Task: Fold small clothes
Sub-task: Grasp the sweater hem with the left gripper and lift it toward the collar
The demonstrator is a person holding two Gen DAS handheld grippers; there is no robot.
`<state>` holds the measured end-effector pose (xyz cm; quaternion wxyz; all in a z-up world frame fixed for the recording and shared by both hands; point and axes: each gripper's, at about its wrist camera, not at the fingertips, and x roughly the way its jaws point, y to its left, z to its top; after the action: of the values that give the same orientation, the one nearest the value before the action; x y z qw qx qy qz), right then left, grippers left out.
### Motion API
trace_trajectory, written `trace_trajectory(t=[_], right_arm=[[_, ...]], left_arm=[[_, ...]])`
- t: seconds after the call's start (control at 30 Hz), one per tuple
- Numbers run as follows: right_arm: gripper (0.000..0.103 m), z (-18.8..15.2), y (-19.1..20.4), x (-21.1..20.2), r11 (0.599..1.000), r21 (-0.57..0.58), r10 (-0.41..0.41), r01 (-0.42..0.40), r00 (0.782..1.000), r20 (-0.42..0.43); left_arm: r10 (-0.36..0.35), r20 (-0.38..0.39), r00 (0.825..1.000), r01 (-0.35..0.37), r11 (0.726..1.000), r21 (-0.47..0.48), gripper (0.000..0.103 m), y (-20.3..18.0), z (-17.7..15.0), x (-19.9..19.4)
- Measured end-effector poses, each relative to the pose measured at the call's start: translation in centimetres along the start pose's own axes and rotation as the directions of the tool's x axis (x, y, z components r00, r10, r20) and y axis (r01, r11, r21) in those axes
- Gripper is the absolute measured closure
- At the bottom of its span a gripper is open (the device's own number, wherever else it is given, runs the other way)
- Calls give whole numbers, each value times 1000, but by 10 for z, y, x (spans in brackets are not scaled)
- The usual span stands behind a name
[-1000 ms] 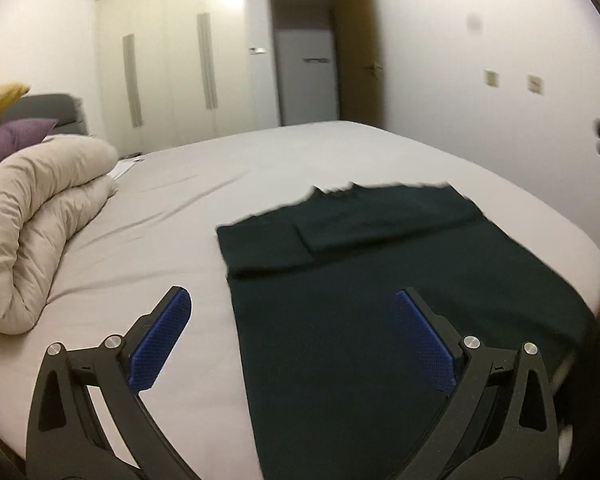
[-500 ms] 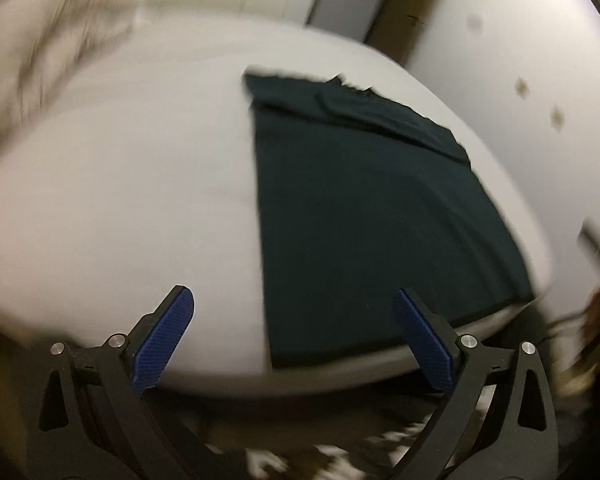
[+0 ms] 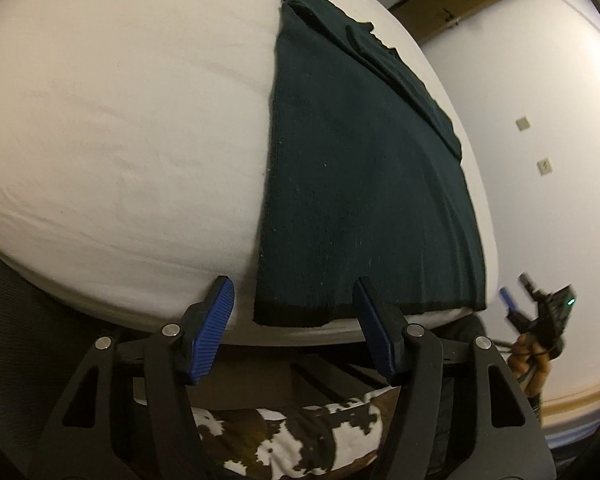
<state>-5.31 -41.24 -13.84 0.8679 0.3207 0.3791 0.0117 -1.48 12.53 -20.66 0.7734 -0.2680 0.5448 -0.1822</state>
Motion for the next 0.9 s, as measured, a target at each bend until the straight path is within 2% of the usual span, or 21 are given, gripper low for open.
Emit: trace_trajectory(t=[0.07,0.1,0.4,0.63,0.73,0.9], right_arm=[[24,-1,-6,2,1000,25,8,-7,1000,-20],[24,-1,-10,4,999,38,13,-12,999,-32],[25,7,-42,4,988,154,40,-23,993,-112],[25,5,-54,18,982,189,40,-2,979,-200],[25,3,-56,27,980,200,48,4,967,-250],[25,1,-59,32,977,215,68,-10,963,-262]], left_arm=[[-23,-1,1000,23,999,-28,59,4,7,2],[-31,-4,1000,31,999,-36,71,6,8,4],[-70,-27,997,68,996,-62,73,7,19,14],[-135,-34,990,130,983,-129,89,16,18,14],[-156,-30,987,150,977,-151,90,20,17,13],[-185,-17,983,177,961,-211,90,32,16,12]])
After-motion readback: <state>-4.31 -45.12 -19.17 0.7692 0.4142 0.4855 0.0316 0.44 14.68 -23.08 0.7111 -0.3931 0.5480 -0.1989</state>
